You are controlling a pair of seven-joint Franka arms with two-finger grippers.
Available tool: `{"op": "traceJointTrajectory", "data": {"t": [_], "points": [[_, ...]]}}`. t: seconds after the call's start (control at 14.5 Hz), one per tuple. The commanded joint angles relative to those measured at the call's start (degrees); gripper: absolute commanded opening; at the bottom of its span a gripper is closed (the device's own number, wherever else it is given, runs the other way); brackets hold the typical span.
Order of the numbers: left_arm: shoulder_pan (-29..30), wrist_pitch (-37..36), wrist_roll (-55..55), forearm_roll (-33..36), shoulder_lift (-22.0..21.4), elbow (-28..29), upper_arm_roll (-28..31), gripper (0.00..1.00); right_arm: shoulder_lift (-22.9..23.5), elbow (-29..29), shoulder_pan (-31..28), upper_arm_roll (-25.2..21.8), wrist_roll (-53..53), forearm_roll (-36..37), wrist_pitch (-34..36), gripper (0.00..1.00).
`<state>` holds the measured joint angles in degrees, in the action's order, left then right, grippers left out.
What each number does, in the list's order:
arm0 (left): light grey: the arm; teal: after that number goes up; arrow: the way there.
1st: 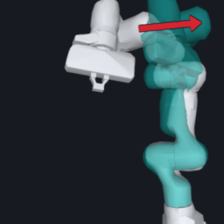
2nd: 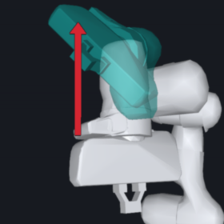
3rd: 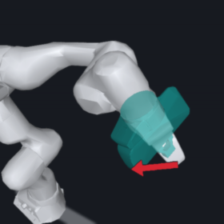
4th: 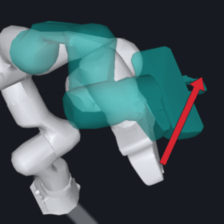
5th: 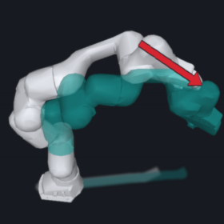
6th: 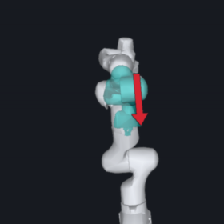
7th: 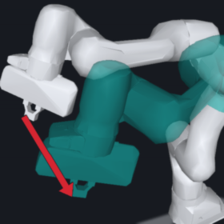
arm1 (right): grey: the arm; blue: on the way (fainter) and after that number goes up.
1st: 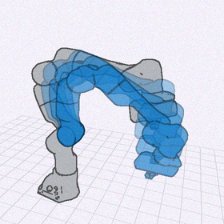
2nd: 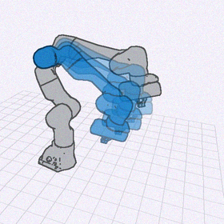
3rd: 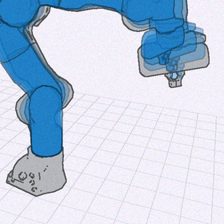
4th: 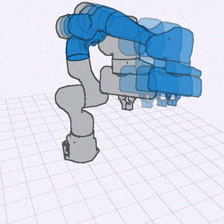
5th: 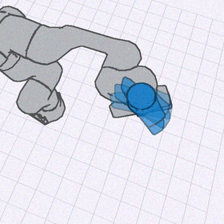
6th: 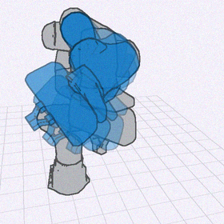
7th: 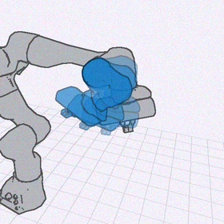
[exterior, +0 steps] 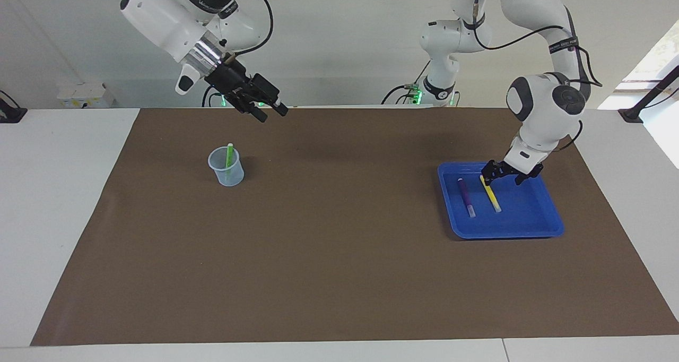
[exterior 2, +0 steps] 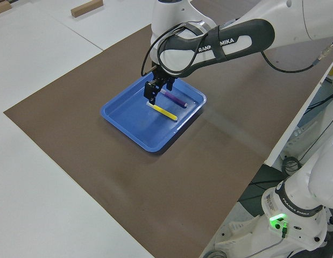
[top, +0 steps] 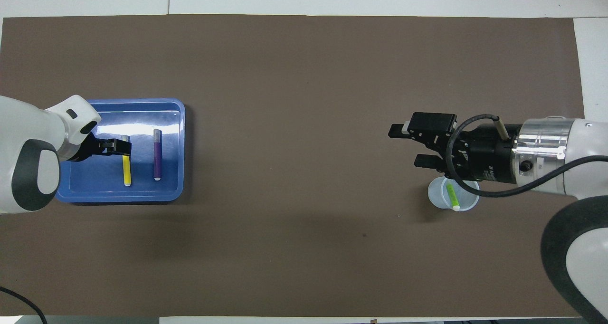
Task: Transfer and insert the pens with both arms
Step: 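Grasp the yellow pen with the left gripper while the right gripper withdraws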
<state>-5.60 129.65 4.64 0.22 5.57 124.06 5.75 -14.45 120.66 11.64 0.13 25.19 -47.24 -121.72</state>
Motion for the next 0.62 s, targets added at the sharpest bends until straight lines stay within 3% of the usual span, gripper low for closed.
{"op": "traceJointTrajectory", "data": {"t": [0.0, 0.28, 0.55], "points": [[0.8, 4.0, 1.4, 1.3, 1.7, 1.9, -0.5, 0.98, 0.6, 2.3, 2.6, 0.0, 2.3, -6.2, -7.3, 1.00], [0.9, 6.5, 2.0, 1.3, 4.3, 2.0, -0.6, 0.91, 3.6, 2.8, 5.8, 0.0, 4.2, -15.0, -15.0, 1.00], [0.8, 6.7, 2.0, 1.3, 5.1, 2.0, -0.7, 0.83, 5.0, 2.6, 7.1, 0.0, 4.0, -16.3, -15.0, 1.00]]}}
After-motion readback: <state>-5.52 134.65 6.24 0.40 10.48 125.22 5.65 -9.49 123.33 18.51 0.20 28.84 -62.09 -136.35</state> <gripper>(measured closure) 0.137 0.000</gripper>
